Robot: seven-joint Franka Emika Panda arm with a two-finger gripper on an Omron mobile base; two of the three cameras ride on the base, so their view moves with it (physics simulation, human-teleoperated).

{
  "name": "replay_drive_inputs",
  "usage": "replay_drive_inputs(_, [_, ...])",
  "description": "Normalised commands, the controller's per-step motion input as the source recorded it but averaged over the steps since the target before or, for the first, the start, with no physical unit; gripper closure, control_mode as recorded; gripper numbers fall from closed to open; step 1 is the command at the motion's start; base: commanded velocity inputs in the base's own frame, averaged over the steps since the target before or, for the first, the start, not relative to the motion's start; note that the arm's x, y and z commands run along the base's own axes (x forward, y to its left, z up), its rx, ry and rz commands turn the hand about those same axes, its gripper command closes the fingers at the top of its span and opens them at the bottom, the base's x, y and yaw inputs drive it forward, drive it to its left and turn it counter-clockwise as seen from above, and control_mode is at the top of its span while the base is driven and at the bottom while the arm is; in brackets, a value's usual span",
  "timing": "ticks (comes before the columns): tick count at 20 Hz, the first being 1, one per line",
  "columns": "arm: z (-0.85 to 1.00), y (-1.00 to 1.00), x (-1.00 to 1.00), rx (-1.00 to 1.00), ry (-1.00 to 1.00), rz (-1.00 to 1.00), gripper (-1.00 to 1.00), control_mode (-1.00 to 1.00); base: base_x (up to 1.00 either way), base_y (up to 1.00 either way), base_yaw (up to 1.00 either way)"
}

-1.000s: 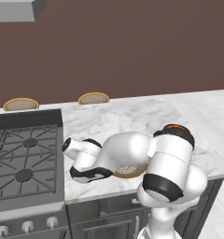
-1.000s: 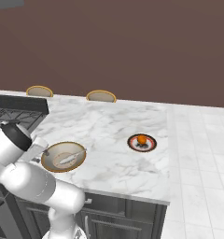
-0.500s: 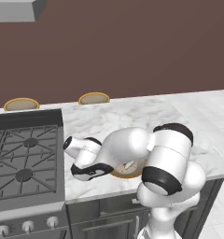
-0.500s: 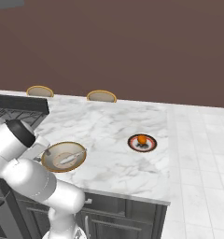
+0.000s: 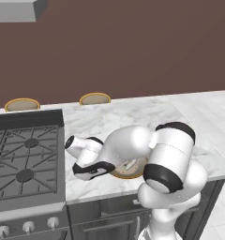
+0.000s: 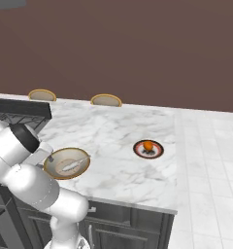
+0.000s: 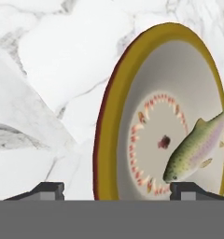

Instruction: Remove the tangerine from the bowl and place it on the small plate. Then place the bowl with only the fish in the microwave, close the door, and press the start button to microwave the fish.

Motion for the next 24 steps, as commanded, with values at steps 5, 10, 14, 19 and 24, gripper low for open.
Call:
replay_drive_inputs(5, [-0.28,-0.43,0.0,0.0,0.0,0.0,-1.0,-1.0,0.0,0.0,0.0])
replay_drive_inputs(10, [-0.22,-0.56,0.0,0.0,0.0,0.0,-1.0,-1.0,0.0,0.0,0.0])
replay_drive_inputs(14, [-0.15,-0.54,0.0,0.0,0.0,0.0,-1.0,-1.0,0.0,0.0,0.0])
replay_drive_inputs(19, [-0.18,-0.55,0.0,0.0,0.0,0.0,-1.0,-1.0,0.0,0.0,0.0])
replay_drive_inputs(24, [-0.41,-0.46,0.0,0.0,0.0,0.0,-1.0,-1.0,0.0,0.0,0.0])
